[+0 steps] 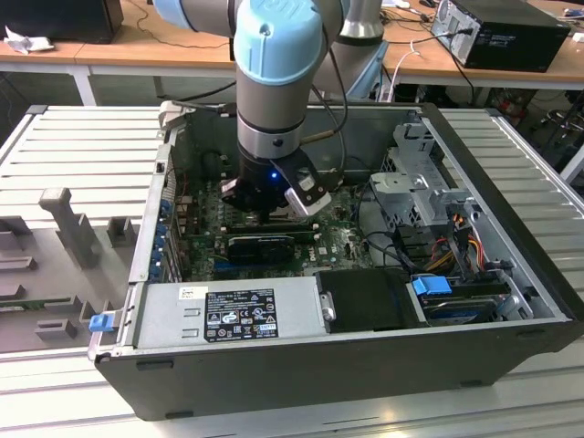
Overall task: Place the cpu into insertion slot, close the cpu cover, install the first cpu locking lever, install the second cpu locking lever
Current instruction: 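Install the second cpu locking lever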
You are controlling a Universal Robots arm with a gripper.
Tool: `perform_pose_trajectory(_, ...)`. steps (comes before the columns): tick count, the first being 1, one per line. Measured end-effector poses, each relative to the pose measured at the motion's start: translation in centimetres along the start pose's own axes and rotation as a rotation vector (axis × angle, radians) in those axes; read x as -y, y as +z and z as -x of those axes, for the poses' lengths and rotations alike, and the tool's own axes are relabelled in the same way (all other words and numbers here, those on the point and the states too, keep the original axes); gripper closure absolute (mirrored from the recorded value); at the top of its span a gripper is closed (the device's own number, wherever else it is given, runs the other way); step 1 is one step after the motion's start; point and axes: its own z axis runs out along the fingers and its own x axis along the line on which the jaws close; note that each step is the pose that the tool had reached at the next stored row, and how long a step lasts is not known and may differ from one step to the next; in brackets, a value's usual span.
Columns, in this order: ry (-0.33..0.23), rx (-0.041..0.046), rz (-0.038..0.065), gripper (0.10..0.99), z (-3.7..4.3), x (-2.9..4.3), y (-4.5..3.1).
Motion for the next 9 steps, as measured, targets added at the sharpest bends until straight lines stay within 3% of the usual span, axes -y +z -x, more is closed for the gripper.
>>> perform_pose_trajectory(6,-0.002,0.0066,0.052,0.980,-0.82,0.72,-0.11)
perform_pose_trajectory(9,-0.002,0.0086,0.067,0.980,-1.20,1.20,-0.01)
